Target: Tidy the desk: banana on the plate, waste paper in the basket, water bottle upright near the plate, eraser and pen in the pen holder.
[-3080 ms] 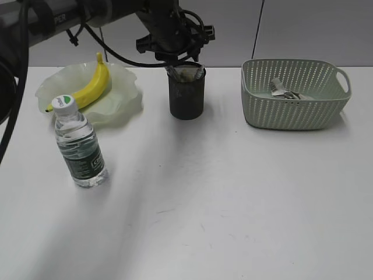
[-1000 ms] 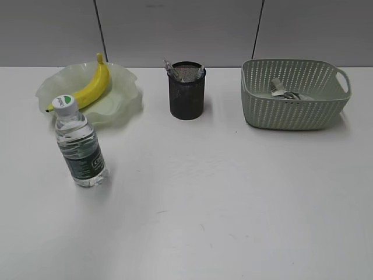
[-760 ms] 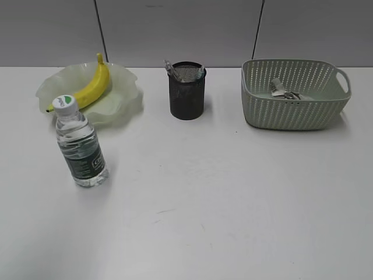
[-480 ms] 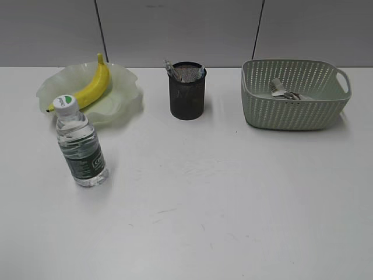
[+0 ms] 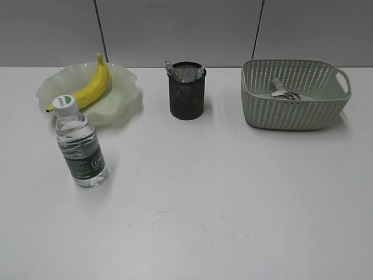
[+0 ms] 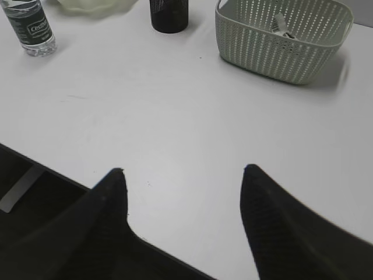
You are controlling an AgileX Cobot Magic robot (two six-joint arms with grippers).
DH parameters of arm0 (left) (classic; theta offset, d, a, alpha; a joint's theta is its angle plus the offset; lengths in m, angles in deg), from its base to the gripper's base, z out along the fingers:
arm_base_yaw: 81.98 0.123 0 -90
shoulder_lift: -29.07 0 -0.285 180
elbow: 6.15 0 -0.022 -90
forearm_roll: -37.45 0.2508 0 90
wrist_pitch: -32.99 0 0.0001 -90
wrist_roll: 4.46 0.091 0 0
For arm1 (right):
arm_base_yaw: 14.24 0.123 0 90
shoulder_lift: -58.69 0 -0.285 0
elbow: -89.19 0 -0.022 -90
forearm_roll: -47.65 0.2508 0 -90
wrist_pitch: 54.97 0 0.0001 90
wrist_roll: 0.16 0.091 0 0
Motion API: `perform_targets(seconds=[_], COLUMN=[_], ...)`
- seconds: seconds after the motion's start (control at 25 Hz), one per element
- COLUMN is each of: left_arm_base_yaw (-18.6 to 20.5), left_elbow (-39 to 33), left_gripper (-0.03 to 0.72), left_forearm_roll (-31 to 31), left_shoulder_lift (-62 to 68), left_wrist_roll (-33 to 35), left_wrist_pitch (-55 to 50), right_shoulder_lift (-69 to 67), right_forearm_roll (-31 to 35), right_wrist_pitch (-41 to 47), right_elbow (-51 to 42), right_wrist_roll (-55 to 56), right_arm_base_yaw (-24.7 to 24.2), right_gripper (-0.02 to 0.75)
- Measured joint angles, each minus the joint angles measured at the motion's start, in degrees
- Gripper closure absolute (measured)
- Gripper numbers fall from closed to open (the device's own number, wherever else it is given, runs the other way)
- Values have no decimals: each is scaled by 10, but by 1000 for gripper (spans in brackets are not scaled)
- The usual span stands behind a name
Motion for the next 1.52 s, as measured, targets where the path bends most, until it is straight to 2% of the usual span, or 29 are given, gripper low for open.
perform_targets(seconds=[0.2,1.0,1.08,1.16,1.24,1.52], left_arm_base_yaw=[0,0,10,47,106,327], left_elbow=[-14,-14,-14,-14,-14,-14], left_gripper=[312,330,339,352,364,371], left_forearm_roll=[-7,-7,-7,-7,-7,-7], left_shoulder_lift=[2,2,2,2,-3,-5], left_wrist_roll=[5,6,6,6,6,6], left_wrist_pitch=[21,24,24,24,24,25], right_shoulder_lift=[0,0,0,0,0,0], right_forearm_roll=[24,26,26,27,31,31], right_wrist_pitch=[0,0,0,0,0,0], right_elbow=[0,0,0,0,0,0], right_wrist_roll=[0,-5,-5,-5,-5,-5], right_arm_base_yaw=[0,0,-1,-10,-40,-225], right_gripper=[248,248,248,248,248,248])
